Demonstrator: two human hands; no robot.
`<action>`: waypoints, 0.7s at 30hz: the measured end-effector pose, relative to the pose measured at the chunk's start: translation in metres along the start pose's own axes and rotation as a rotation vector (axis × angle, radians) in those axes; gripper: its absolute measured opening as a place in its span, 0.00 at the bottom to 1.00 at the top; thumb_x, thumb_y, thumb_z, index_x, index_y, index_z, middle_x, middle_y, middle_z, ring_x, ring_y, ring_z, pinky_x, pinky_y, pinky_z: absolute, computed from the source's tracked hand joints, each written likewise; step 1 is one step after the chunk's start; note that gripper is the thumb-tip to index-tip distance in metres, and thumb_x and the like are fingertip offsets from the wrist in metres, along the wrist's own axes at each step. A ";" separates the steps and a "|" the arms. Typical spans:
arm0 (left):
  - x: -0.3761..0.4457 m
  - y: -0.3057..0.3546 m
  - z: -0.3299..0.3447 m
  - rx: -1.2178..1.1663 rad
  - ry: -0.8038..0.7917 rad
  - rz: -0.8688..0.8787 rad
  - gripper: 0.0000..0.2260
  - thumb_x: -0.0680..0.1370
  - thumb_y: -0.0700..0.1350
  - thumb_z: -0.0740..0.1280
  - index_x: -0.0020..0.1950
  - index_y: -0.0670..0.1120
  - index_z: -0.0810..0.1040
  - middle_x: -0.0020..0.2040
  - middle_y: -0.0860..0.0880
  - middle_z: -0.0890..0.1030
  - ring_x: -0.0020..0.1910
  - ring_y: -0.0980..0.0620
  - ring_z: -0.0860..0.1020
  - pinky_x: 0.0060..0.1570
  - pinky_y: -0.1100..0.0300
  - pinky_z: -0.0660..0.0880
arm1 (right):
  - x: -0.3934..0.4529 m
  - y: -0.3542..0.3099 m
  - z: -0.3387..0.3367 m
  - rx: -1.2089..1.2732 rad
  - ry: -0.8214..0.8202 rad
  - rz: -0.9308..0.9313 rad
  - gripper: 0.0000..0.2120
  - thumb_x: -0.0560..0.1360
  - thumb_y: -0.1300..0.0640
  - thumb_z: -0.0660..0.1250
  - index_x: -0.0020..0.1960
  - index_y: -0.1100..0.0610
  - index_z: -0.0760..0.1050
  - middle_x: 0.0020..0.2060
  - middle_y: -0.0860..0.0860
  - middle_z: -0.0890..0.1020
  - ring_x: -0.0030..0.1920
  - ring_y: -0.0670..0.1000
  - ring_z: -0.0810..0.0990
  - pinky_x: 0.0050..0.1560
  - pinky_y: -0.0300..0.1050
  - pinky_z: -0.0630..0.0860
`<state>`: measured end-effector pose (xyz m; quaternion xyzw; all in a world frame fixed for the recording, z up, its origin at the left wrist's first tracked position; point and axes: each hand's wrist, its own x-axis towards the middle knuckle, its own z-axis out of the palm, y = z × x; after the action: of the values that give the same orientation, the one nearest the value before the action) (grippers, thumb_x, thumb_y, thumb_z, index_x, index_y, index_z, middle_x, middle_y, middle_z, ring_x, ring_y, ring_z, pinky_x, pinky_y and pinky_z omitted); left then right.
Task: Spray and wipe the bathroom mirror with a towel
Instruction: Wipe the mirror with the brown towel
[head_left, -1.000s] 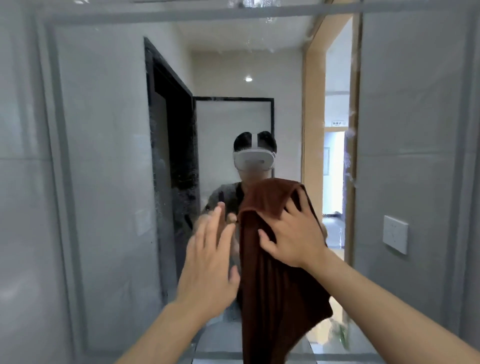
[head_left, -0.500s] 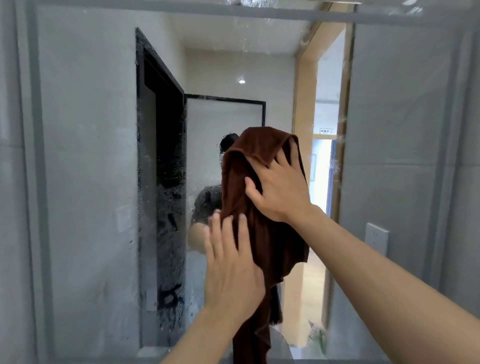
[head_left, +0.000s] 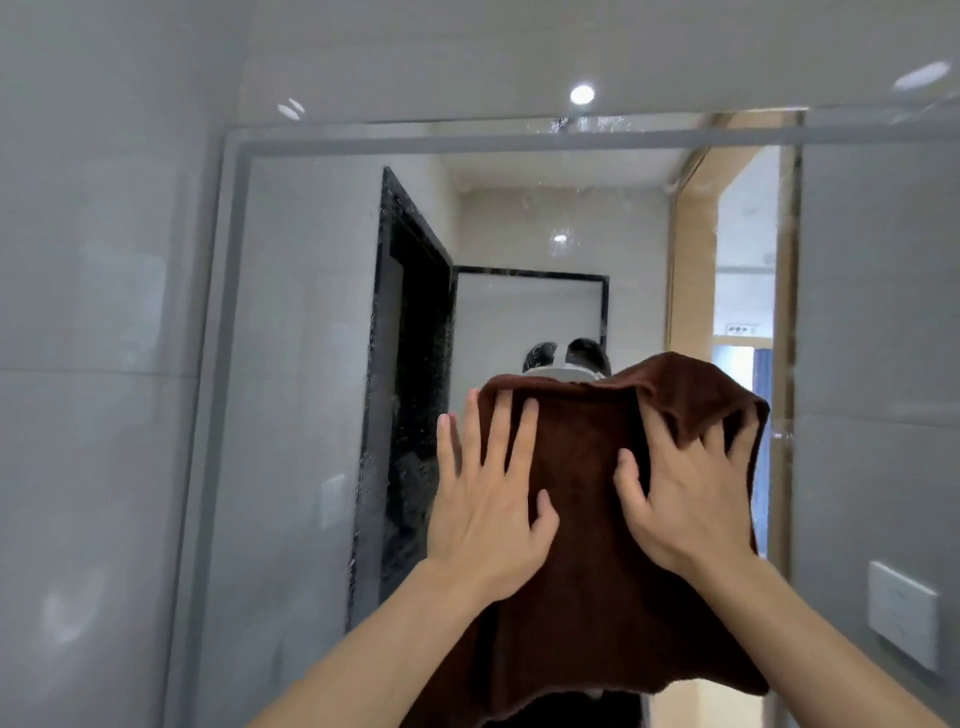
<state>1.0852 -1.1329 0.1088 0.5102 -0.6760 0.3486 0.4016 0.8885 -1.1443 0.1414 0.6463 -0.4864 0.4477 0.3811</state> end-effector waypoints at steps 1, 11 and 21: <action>0.007 -0.001 0.001 0.002 0.016 0.002 0.39 0.76 0.55 0.57 0.83 0.46 0.44 0.83 0.43 0.45 0.81 0.40 0.37 0.78 0.36 0.46 | 0.008 -0.004 0.000 0.002 0.009 0.026 0.32 0.77 0.45 0.55 0.79 0.53 0.61 0.74 0.60 0.71 0.75 0.67 0.63 0.77 0.72 0.44; 0.118 -0.052 -0.038 0.126 0.187 0.099 0.38 0.76 0.59 0.55 0.83 0.45 0.47 0.83 0.41 0.49 0.82 0.39 0.43 0.79 0.40 0.47 | 0.137 -0.018 -0.026 -0.086 0.083 -0.020 0.34 0.79 0.40 0.51 0.82 0.50 0.53 0.78 0.58 0.65 0.79 0.66 0.57 0.77 0.73 0.44; 0.183 -0.095 -0.073 0.142 0.296 0.025 0.37 0.77 0.60 0.50 0.83 0.45 0.47 0.83 0.41 0.47 0.82 0.43 0.40 0.80 0.43 0.44 | 0.225 -0.073 -0.032 -0.027 0.173 0.003 0.33 0.79 0.41 0.48 0.82 0.48 0.51 0.80 0.56 0.63 0.80 0.62 0.53 0.77 0.71 0.39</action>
<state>1.1627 -1.1657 0.3105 0.4718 -0.5893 0.4720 0.4553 0.9810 -1.1625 0.3611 0.5992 -0.4586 0.4960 0.4298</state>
